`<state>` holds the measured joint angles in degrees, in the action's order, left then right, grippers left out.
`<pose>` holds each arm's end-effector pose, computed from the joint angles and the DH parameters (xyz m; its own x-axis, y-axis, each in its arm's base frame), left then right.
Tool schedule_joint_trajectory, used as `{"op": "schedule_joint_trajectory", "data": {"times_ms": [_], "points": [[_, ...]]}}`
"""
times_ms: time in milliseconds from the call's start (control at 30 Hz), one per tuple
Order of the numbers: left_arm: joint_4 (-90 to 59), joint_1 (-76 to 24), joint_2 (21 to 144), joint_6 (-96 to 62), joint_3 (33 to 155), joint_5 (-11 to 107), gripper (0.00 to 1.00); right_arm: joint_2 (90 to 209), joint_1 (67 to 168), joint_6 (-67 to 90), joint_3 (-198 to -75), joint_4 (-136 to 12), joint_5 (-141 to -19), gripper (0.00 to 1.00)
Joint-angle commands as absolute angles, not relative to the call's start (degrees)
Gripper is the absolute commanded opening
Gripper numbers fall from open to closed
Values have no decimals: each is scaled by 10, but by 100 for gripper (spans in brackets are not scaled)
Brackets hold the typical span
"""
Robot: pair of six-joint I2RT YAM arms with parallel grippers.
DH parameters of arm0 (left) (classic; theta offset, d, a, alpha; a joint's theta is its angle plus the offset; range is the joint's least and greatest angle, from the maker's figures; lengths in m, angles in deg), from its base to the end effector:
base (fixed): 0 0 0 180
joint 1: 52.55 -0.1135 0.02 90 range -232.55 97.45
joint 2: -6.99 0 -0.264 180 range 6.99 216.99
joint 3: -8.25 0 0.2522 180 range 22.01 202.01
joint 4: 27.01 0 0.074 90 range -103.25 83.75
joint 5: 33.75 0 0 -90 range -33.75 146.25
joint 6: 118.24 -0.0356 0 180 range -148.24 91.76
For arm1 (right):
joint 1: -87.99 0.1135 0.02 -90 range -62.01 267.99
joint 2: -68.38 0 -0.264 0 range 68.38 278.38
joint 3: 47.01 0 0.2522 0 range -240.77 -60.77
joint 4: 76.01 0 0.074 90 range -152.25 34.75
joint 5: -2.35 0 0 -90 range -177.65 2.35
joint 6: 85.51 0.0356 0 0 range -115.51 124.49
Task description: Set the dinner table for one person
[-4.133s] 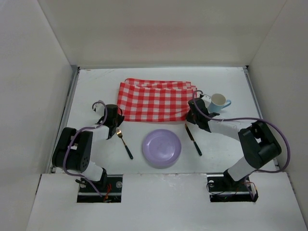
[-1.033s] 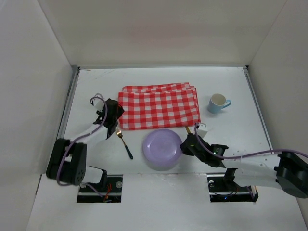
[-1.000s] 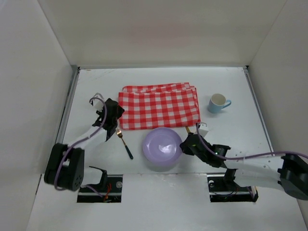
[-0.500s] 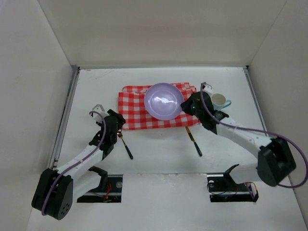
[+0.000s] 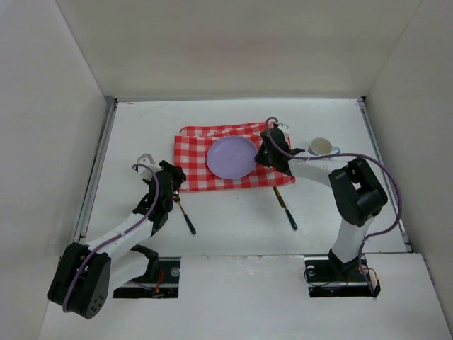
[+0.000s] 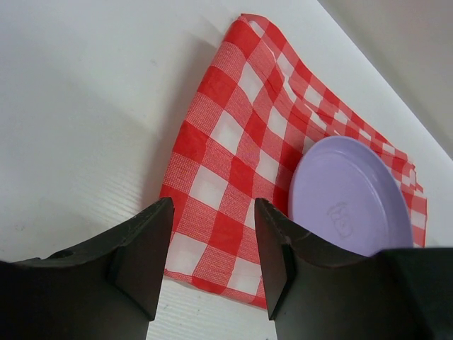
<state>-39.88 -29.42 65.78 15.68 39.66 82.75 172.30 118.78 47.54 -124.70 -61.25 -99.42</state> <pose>0.1990 -0.0677 0.1968 -0.1343 -0.6177 -0.7749 -0.1927 0.7833 -0.5910 0.3404 0.1944 0.1869 -0.6636 0.3825 -0.6429 0.1151 0.9014 0.4175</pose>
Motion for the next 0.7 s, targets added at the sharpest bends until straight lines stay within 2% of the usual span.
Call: {"op": "schedule_joint_trajectory", "data": {"times_ms": [0,667], "points": [[-432,-297,655,151,387,827,47,1730,1188,482,-1281,-643,-990,12],[-441,-289,672,155,391,827,47,1760,1191,494,-1292,-656,-982,18]]}}
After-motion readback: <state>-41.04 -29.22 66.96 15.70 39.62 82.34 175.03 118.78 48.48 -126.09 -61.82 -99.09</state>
